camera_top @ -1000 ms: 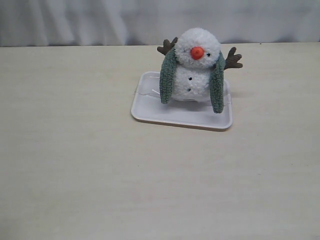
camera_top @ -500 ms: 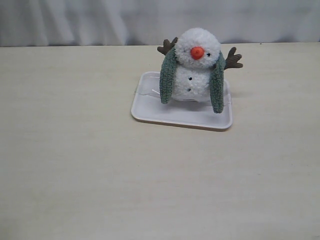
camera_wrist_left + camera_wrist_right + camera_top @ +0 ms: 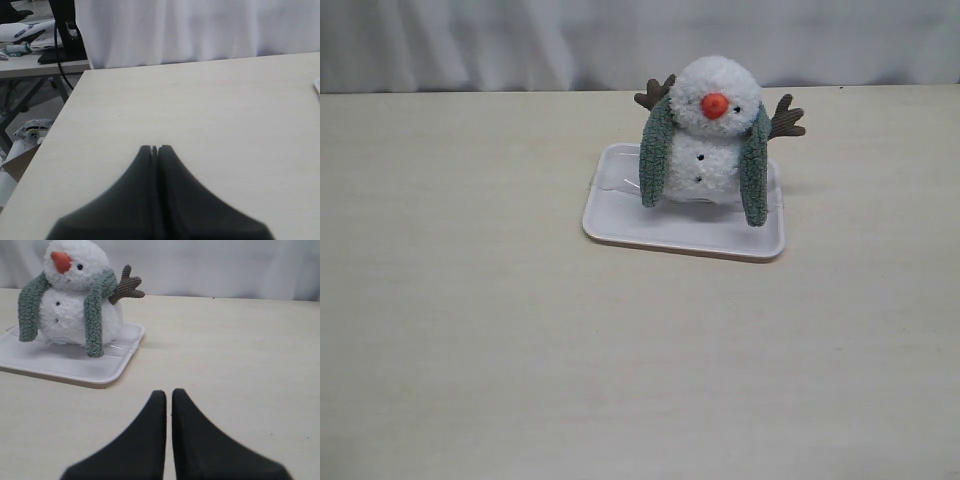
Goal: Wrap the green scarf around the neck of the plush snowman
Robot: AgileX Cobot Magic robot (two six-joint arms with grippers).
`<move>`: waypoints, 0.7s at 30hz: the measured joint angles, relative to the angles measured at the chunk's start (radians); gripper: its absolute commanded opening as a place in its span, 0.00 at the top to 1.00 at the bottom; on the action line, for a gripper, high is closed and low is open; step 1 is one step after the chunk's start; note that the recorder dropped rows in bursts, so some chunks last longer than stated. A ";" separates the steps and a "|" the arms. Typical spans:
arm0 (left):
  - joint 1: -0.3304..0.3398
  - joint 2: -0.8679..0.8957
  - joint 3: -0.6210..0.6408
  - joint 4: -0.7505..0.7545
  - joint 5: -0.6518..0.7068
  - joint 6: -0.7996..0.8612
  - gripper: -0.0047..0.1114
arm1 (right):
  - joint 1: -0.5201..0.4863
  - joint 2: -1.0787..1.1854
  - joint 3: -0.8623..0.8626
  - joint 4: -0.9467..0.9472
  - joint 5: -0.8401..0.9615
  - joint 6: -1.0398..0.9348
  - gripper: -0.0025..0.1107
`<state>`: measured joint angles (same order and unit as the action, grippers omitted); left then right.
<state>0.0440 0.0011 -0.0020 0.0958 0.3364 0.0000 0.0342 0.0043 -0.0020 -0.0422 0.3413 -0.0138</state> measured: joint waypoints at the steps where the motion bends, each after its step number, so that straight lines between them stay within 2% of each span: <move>1: 0.000 0.000 0.000 0.000 0.000 0.000 0.96 | 0.000 0.000 0.000 0.003 0.000 0.000 0.94; 21: -0.031 0.000 0.000 0.000 0.000 0.000 0.96 | 0.000 0.000 0.000 0.003 0.000 0.000 0.94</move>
